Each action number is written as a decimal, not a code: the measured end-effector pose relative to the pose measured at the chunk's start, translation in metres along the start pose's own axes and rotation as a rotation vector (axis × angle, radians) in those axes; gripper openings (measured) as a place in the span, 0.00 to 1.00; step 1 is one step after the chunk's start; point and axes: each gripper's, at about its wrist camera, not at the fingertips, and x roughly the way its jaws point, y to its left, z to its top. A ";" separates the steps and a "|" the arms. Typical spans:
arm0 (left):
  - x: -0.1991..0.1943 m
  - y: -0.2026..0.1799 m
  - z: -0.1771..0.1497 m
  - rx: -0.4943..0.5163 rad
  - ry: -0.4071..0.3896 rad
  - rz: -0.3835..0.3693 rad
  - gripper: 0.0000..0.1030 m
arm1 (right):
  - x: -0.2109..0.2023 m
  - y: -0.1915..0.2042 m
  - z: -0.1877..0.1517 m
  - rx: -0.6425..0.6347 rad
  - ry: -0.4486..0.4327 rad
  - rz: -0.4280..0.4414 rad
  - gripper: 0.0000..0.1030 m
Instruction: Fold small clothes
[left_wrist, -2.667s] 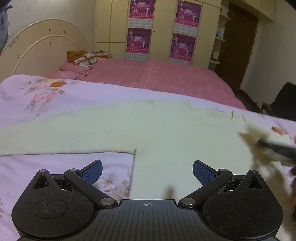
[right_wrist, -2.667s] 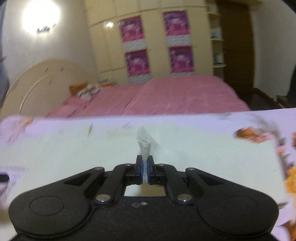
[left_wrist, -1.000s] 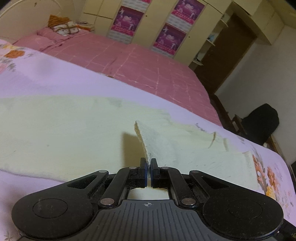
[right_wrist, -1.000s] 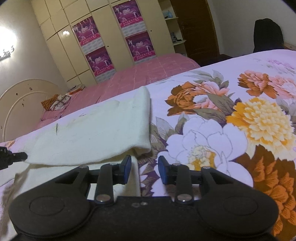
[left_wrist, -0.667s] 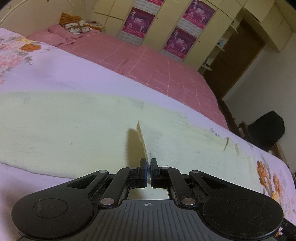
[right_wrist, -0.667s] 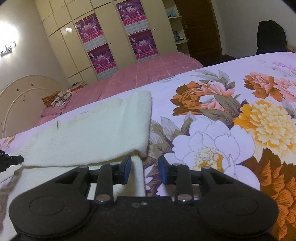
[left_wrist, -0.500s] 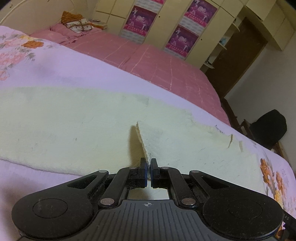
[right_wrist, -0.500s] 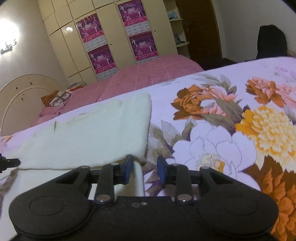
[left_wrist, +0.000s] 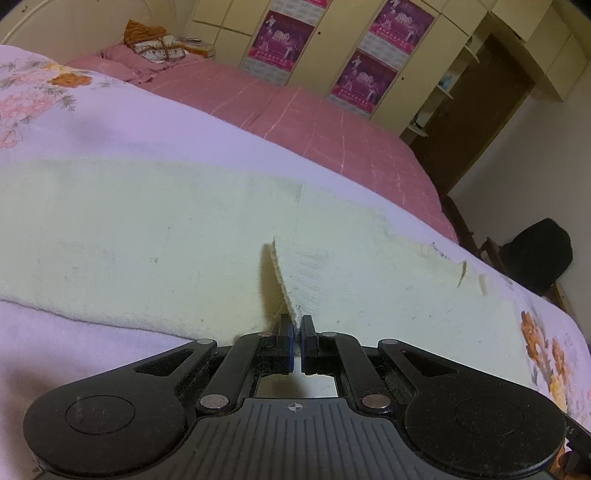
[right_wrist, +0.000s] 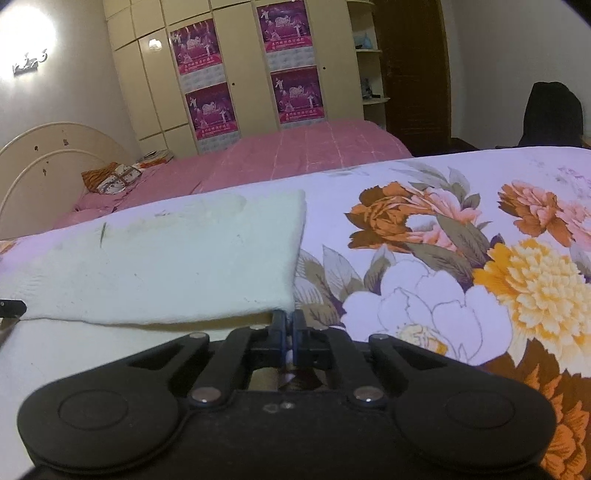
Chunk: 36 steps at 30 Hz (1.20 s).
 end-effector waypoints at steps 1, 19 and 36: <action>0.001 0.000 0.000 0.009 0.002 0.005 0.03 | -0.002 0.000 0.000 -0.001 -0.005 0.002 0.04; 0.004 0.003 -0.008 0.049 -0.020 -0.005 0.03 | 0.009 -0.008 0.016 0.053 0.009 0.074 0.19; -0.003 0.000 -0.019 -0.018 -0.136 0.026 0.03 | 0.105 -0.054 0.080 0.240 0.021 0.185 0.06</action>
